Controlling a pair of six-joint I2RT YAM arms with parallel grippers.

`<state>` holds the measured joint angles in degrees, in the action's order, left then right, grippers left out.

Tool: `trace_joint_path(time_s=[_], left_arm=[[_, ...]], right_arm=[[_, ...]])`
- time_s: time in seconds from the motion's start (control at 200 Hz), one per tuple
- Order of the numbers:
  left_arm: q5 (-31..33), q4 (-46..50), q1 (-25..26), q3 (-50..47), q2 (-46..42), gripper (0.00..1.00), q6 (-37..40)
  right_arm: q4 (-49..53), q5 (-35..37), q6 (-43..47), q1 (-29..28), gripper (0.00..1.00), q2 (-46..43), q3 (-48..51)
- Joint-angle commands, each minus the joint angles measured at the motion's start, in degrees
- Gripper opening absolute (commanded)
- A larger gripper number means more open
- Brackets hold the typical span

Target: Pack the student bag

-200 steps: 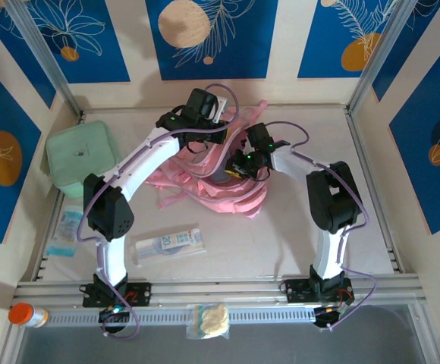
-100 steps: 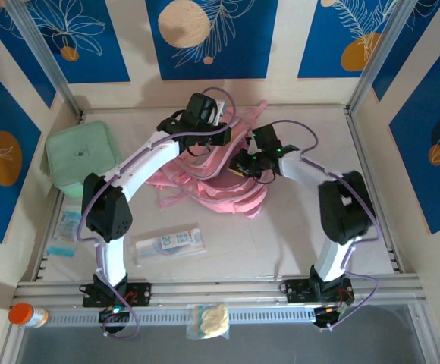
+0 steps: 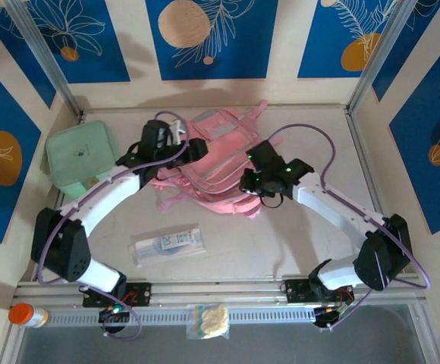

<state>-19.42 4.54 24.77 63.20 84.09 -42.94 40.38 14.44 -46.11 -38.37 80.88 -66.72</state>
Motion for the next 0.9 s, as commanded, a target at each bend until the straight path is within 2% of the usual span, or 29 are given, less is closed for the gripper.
trace_joint_path(time_s=[0.0,0.08,0.245,0.345,0.455,0.71,0.895], left_arm=[[1.6,-9.0,-3.6,-7.6,1.4,0.58,-9.4],[2.0,-12.7,-4.8,-10.1,4.2,0.57,-12.9],[5.4,-17.9,-4.9,-13.7,8.5,0.52,-19.0],[6.7,-21.3,-4.8,-16.3,9.4,0.45,-22.4],[9.2,-21.3,-4.8,-18.5,8.9,0.44,-24.1],[6.5,-26.2,-2.8,-16.8,13.4,0.41,-27.3],[7.1,-24.6,-0.4,-13.8,15.5,0.37,-27.0]], right_arm=[[1.1,0.3,-0.4,-2.7,0.24,4.1,-1.9],[0.4,-2.9,-1.7,-2.5,0.24,7.3,-3.3],[-2.3,-3.2,-2.0,-3.3,0.24,9.0,-2.5],[-2.8,-3.8,-2.3,-3.0,0.24,8.8,-1.4],[-4.1,-4.4,-2.7,-2.6,0.25,8.6,0.0],[-5.8,-6.2,-2.4,-1.6,0.25,10.1,-0.2],[-6.7,-6.4,-2.2,-1.1,0.25,11.3,0.0]])
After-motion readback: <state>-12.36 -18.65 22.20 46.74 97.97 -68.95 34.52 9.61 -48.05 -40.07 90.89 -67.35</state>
